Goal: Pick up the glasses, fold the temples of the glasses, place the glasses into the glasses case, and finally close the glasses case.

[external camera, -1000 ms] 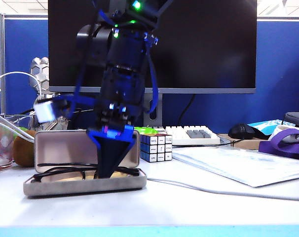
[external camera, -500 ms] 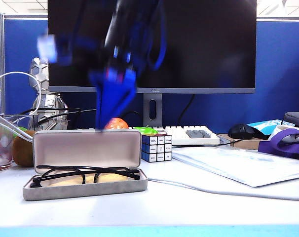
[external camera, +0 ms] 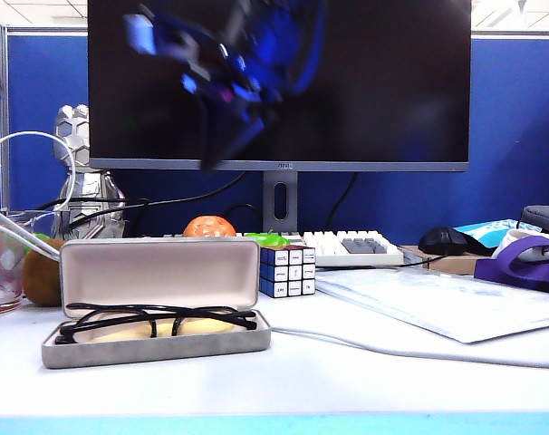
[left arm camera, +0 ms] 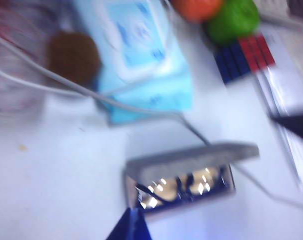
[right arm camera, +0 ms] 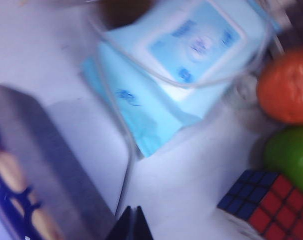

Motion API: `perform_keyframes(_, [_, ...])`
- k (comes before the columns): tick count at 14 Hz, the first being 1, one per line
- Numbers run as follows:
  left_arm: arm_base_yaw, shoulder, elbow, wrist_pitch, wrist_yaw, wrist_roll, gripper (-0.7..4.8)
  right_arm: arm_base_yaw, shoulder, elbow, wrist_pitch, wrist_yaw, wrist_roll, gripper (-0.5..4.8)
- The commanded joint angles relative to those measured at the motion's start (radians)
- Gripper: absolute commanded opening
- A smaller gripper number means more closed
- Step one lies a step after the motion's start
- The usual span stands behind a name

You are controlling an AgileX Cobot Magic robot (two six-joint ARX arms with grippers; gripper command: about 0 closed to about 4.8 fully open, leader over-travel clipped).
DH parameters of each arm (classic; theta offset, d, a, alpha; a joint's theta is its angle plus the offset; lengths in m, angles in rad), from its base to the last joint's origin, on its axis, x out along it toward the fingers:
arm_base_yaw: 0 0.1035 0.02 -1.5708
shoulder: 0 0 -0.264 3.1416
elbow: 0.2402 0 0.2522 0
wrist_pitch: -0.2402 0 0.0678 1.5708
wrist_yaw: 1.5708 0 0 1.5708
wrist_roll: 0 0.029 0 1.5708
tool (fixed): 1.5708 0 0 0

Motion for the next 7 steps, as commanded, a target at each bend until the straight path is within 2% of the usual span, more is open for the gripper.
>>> perform_keyframes(1, [-0.001, 0.059, 0.004, -0.050, 0.126, 0.021, -0.06, -0.044, 0.046, 0.003, 0.016, -0.065, 0.074, -0.01])
perform_keyframes(3, [-0.001, 0.102, 0.004, -0.075, 0.143, 0.026, -0.06, -0.044, 0.069, 0.003, -0.003, -0.100, 0.073, -0.01])
perform_keyframes(5, [-0.001, 0.115, 0.004, -0.072, 0.140, 0.024, -0.06, -0.032, 0.071, 0.003, -0.022, -0.202, 0.073, -0.01])
perform_keyframes(7, [-0.001, 0.128, 0.003, -0.107, 0.152, 0.026, -0.06, -0.026, 0.072, 0.002, -0.061, -0.252, 0.073, -0.01])
